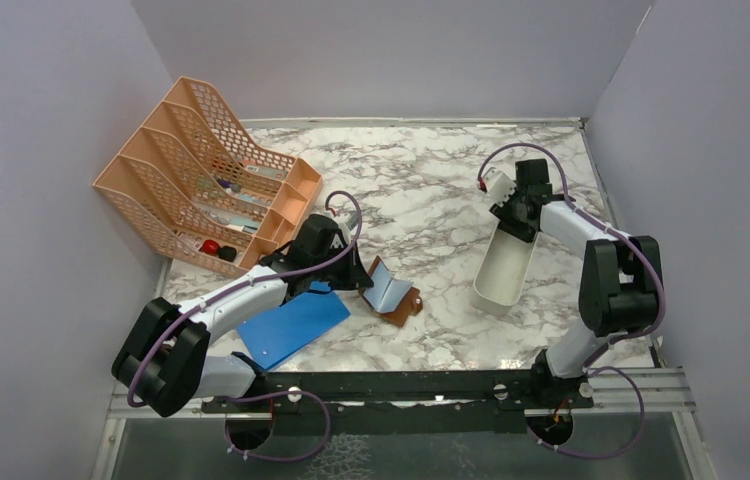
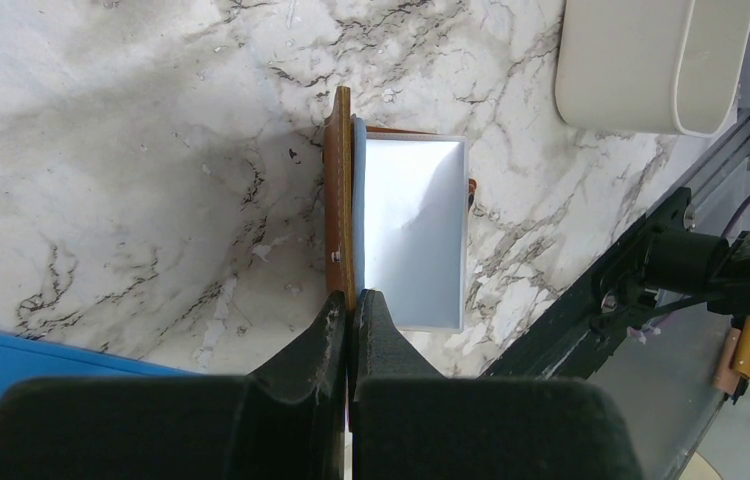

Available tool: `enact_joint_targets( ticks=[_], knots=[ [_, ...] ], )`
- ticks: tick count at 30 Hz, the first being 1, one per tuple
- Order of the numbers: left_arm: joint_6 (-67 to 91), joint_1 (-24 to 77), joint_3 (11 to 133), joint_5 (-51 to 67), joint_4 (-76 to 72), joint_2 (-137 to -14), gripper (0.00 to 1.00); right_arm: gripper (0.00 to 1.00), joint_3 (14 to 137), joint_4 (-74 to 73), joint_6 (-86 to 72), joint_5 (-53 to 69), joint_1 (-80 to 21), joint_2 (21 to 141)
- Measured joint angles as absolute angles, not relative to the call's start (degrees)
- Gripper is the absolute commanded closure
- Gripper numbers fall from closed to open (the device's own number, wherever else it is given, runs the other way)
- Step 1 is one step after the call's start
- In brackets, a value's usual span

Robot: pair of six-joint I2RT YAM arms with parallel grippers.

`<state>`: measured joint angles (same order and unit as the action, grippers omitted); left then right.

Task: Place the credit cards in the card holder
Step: Pick up the credit card from the storage box.

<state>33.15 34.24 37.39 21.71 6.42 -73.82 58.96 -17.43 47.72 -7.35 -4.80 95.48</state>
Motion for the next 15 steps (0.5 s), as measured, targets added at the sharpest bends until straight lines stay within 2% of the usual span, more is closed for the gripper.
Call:
enact_joint_targets(
  ticks=[15],
  knots=[
    [33.2,34.2,37.4,22.3,5.7,-73.8,1.00,0.61,59.0,-17.4,47.9,-8.4,-4.9,95.2]
  ],
)
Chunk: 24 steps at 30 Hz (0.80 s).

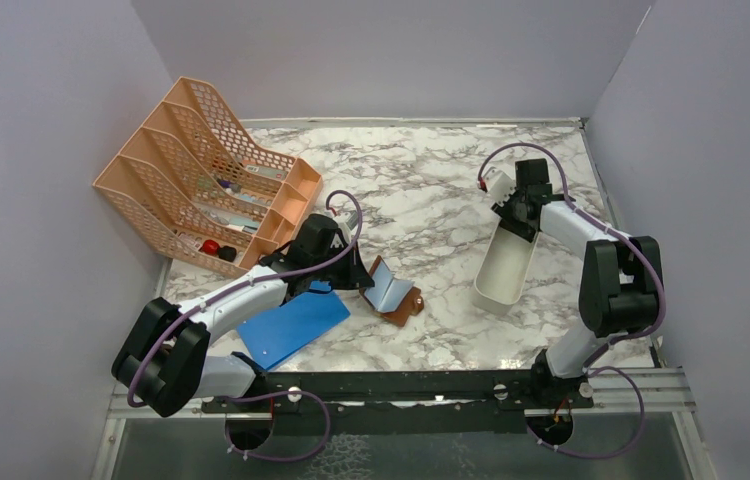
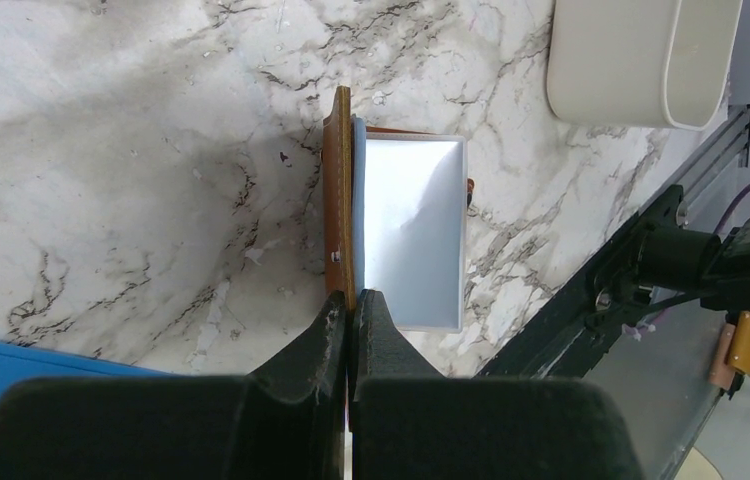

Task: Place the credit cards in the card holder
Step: Pick up the credit card from the storage box.

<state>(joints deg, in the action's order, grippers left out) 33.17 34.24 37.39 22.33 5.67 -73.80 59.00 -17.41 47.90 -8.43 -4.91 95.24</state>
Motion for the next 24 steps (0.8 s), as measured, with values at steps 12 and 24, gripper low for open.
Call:
enact_joint_targets(
  ticks=[12,24],
  knots=[
    [33.2,34.2,37.4,22.5,5.5,-73.1,1.00,0.63,59.0,-17.5,47.0,-8.6,-4.9,94.6],
    [33.2,34.2,37.4,22.5,5.5,-73.1,1.00,0.68,59.6,-17.9,46.5,-8.6,-4.9,94.1]
  ],
)
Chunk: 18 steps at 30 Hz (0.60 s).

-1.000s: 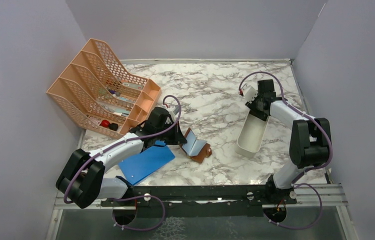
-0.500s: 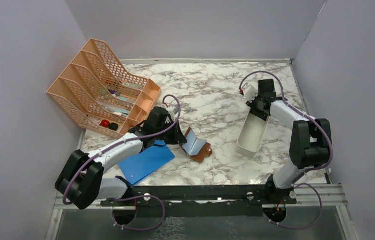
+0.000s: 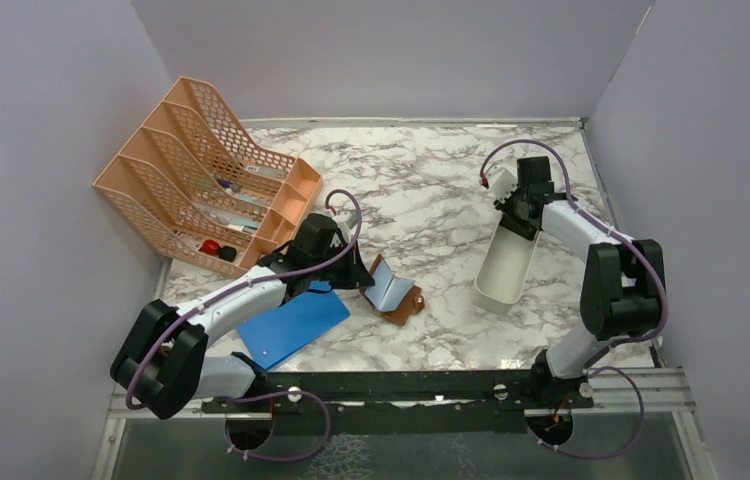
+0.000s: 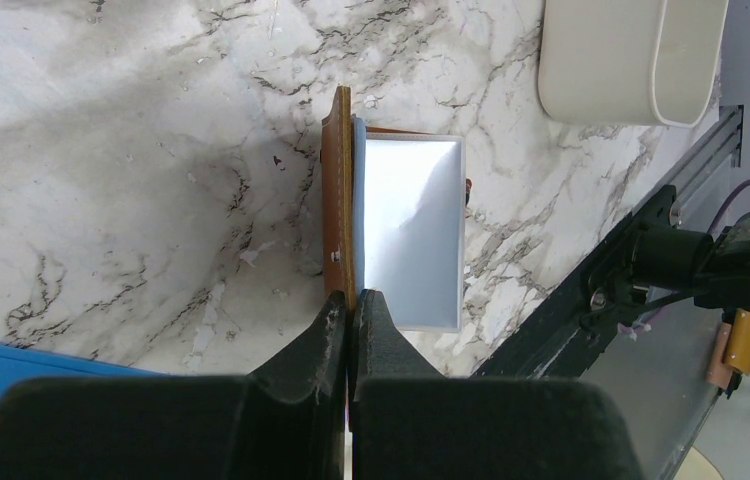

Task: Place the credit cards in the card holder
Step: Pick up the credit card from the storage box.

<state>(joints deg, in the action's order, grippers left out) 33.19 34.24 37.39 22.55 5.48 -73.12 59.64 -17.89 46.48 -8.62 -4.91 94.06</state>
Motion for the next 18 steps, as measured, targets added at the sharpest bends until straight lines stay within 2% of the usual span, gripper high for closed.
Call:
enact_joint_targets(
  ticks=[18],
  knots=[
    [33.2,34.2,37.4,22.6,5.5,-72.2,1.00,0.79,62.0,-20.9,44.9,-8.4,-4.9,93.3]
  ],
)
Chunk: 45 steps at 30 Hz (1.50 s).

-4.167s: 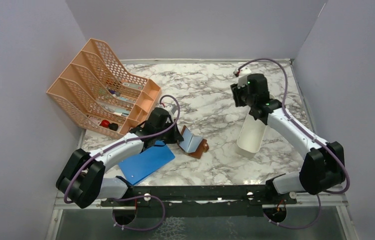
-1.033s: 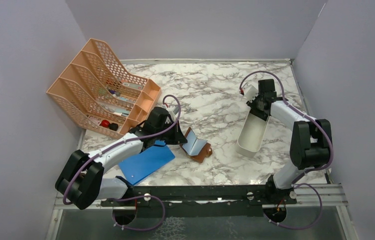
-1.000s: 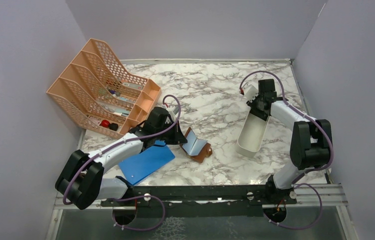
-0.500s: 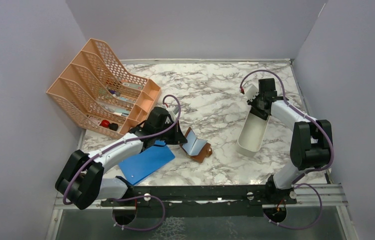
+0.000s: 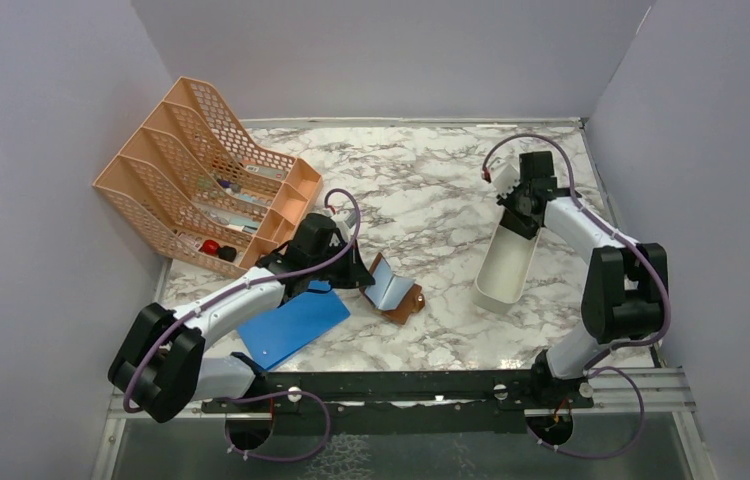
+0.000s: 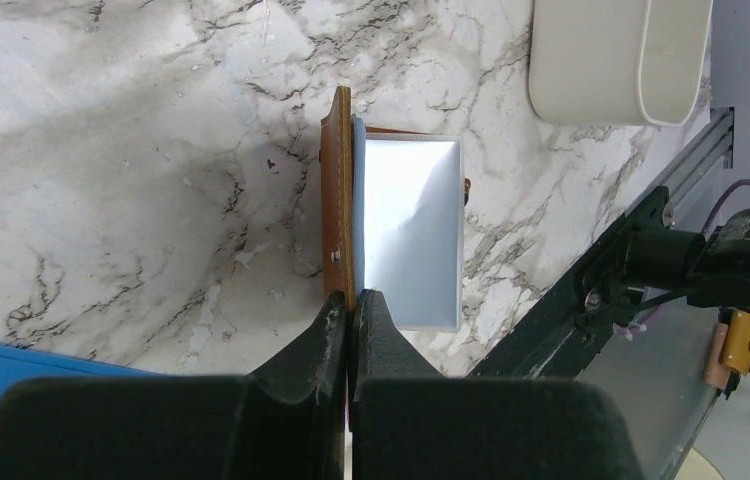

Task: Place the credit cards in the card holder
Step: Pick up the credit card from the storage box.

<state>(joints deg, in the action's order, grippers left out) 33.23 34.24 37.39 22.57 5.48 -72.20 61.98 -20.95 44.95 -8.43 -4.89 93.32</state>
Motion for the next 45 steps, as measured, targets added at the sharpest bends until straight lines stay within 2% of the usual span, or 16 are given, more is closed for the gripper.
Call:
enact_joint_targets(
  ticks=[5,13,29,39,45],
  knots=[
    [33.2,34.2,37.4,22.5,5.5,-72.1,1.00,0.90,62.0,-21.8,44.4,-7.9,-4.9,92.1],
    [33.5,34.2,37.3,22.5,5.3,-71.6,1.00,0.99,65.3,-28.8,41.5,-4.6,-4.9,91.8],
    [36.4,34.2,38.4,21.4,2.9,-74.6,1.00,0.99,72.5,-37.5,28.7,-3.8,-4.9,85.2],
    [40.0,34.3,39.7,21.0,-1.4,-77.2,1.00,0.99,77.3,-40.6,12.2,-4.3,-4.8,84.5],
    [41.5,34.3,39.7,19.7,-3.5,-77.4,1.00,0.99,82.2,-43.2,-1.2,2.0,-4.9,84.1]
  ],
)
